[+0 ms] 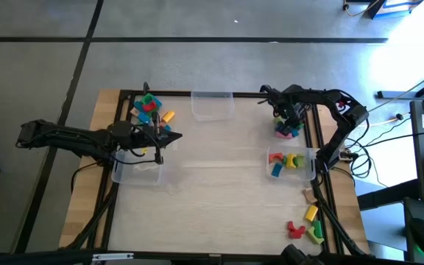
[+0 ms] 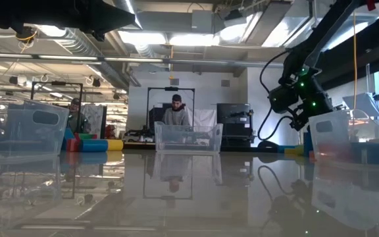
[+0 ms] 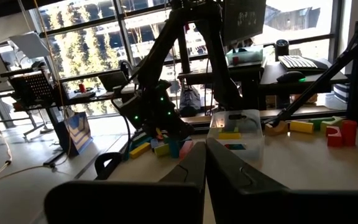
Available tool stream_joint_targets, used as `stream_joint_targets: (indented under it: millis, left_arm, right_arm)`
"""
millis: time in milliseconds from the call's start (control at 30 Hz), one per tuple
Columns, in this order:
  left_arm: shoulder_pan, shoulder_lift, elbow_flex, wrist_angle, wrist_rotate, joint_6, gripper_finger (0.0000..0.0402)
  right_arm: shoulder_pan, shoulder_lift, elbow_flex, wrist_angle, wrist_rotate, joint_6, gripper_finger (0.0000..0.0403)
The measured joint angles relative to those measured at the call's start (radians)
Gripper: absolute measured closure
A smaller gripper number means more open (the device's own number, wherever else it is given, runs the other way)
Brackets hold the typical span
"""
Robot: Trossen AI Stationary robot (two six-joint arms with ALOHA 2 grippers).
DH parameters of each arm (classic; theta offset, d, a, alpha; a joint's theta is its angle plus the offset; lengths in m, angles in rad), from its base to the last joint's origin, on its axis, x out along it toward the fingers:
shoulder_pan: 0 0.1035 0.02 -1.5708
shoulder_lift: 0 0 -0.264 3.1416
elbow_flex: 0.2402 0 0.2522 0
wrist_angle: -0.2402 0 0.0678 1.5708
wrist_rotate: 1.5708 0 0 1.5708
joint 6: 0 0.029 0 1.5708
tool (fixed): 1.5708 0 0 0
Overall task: Sort blocks by size
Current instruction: Put the green arch block into the bottom right transparent bin
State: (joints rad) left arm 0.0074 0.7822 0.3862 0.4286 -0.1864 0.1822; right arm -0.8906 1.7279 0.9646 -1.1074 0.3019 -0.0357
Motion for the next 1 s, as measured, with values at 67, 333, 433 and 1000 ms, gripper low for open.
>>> stream_joint_targets:
  millis: [67,333,433,1000]
  left_arm:
    - [0.0,0.0,0.0,0.0,0.0,0.0,0.0398]
    - [0.0,0.0,0.0,0.001,0.0,0.006,0.0398]
    - [0.0,0.0,0.0,0.002,0.0,0.009,0.0398]
    - [0.0,0.0,0.0,-0.031,0.0,-0.005,0.0398]
  right_arm:
    - [0.0,0.0,-0.011,0.018,-0.001,0.011,0.0395]
    - [0.0,-0.001,0.022,-0.012,0.0,0.112,0.0327]
    - [0.0,-0.001,0.066,-0.029,-0.005,0.144,0.0289]
    - [-0.053,-0.002,0.075,0.114,-0.008,0.208,0.0175]
